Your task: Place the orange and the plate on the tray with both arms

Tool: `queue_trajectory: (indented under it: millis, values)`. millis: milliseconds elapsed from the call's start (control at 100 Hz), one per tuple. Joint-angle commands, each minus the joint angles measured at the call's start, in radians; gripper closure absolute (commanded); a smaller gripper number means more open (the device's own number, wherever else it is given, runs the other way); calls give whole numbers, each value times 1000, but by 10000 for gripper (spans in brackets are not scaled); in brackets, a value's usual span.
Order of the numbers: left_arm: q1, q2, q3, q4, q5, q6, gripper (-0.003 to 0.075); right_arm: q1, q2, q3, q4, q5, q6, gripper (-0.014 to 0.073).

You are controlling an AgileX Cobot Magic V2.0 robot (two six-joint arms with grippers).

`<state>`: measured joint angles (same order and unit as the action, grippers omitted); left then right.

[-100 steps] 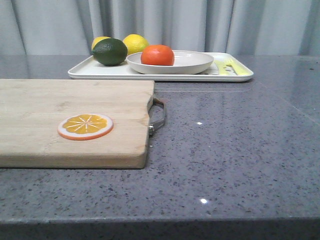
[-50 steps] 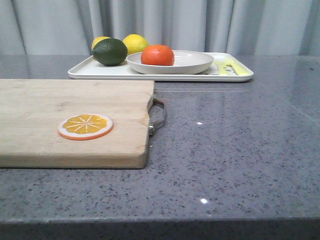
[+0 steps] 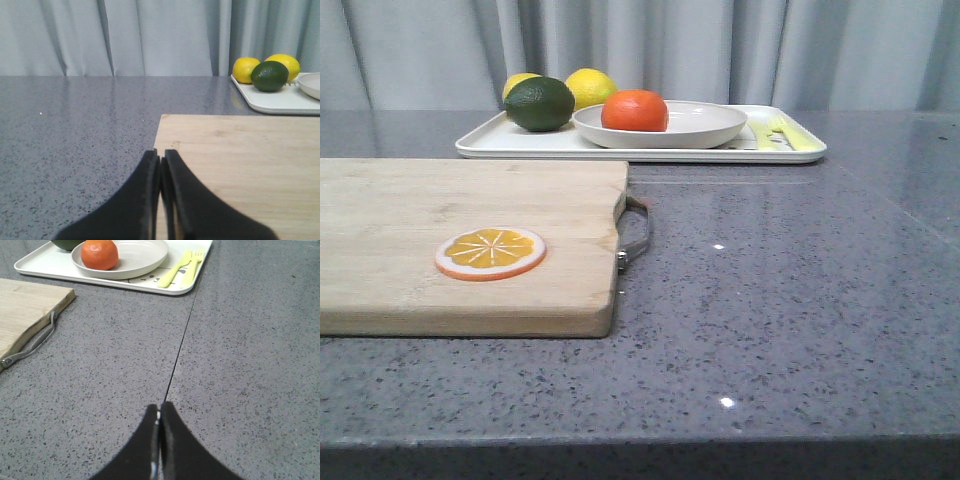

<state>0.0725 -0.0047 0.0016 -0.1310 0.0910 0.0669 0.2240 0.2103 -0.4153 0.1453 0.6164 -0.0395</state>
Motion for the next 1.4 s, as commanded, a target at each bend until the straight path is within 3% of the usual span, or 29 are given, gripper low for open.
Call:
queue_trajectory:
  millis: [0, 1000, 1120, 1390]
  values:
    - [4, -34, 8, 0, -61, 2, 741, -4, 7, -23, -5, -77, -8, 662]
    - [4, -34, 8, 0, -61, 2, 741, -5, 6, -9, -5, -91, -8, 662]
    - [4, -34, 8, 0, -61, 2, 741, -6, 3, 60, -21, -223, -8, 662]
    - [4, -34, 8, 0, -61, 2, 741, -31, -89, 299, -72, -742, 31, 662]
